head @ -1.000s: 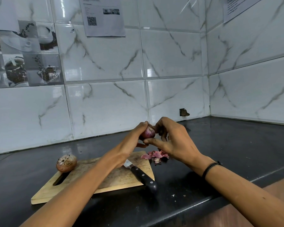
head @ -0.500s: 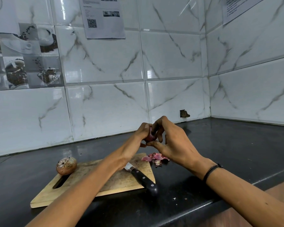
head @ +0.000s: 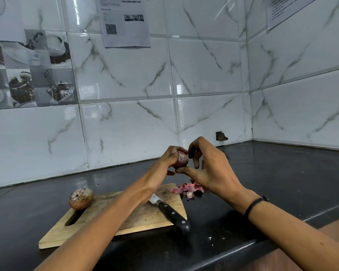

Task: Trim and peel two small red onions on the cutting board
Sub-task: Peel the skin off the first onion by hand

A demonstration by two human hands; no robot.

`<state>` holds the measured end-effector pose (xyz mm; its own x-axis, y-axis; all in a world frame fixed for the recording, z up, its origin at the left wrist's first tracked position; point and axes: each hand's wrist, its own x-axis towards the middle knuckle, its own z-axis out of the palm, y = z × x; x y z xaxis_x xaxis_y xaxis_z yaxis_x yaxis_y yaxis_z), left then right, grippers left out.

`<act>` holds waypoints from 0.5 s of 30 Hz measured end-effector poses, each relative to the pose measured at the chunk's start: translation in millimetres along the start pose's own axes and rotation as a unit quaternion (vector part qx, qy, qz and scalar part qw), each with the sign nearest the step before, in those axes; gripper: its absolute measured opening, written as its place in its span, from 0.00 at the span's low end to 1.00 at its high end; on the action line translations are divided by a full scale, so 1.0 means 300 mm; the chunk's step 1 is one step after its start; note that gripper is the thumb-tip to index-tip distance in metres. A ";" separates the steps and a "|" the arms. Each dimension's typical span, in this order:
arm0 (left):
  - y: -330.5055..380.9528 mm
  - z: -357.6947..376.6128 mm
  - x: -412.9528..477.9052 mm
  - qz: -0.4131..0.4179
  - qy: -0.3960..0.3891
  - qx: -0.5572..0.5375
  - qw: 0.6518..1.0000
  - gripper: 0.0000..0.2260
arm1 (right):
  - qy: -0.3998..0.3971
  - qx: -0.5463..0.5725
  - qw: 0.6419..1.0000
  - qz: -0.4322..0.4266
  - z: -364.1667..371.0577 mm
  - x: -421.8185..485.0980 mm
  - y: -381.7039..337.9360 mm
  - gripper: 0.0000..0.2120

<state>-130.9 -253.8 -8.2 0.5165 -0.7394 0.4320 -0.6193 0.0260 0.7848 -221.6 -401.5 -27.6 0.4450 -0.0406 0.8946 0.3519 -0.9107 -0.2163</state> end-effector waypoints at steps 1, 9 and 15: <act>-0.002 0.001 0.001 -0.002 0.001 -0.001 1.000 0.16 | -0.006 0.002 1.000 -0.004 0.002 0.000 -0.002 0.22; -0.019 0.002 0.013 0.006 0.028 -0.003 1.000 0.13 | -0.016 0.012 1.000 -0.018 0.000 -0.003 -0.001 0.17; -0.042 0.004 0.017 -0.004 0.041 0.007 0.999 0.14 | -0.029 -0.034 0.999 -0.020 0.008 -0.003 0.007 0.13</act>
<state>-121.2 -258.7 -16.5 0.5677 -0.6818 0.4614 -0.6231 0.0105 0.7821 -219.3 -402.5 -29.8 0.4794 0.0177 0.8774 0.3140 -0.9371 -0.1526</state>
